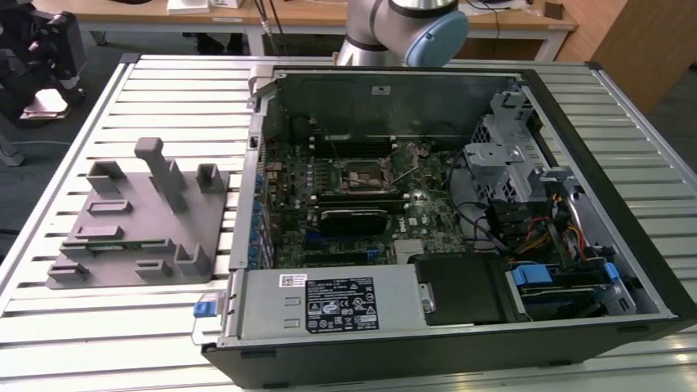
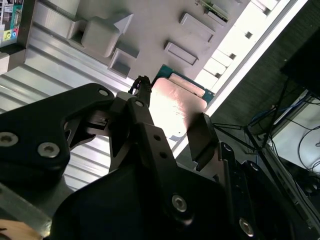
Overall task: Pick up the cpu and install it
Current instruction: 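Pick up the cpu and move it towards the insertion slot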
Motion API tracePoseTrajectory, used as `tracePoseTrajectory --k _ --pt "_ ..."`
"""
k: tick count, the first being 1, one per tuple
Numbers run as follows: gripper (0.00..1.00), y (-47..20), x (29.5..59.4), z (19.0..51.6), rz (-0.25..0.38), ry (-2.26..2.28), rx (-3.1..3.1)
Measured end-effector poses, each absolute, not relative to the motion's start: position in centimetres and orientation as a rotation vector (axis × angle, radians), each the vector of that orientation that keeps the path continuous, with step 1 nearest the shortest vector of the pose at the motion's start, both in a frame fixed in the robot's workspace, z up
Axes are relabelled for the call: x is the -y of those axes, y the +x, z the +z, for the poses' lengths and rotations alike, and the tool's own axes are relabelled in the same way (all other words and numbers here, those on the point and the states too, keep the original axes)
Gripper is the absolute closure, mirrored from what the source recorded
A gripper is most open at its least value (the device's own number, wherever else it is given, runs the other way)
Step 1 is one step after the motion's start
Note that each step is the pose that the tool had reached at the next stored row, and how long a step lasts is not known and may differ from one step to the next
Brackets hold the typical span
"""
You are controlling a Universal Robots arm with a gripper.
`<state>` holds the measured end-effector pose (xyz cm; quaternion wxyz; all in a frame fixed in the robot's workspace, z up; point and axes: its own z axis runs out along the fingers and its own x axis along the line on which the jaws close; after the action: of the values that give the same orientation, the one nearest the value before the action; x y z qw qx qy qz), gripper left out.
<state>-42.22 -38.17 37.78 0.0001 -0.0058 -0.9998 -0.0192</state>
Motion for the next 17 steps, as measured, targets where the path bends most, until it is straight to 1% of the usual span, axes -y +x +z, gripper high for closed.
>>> tracePoseTrajectory --k 17 --pt "0.46 -41.34 38.13 37.78 -0.06 -0.018 3.141"
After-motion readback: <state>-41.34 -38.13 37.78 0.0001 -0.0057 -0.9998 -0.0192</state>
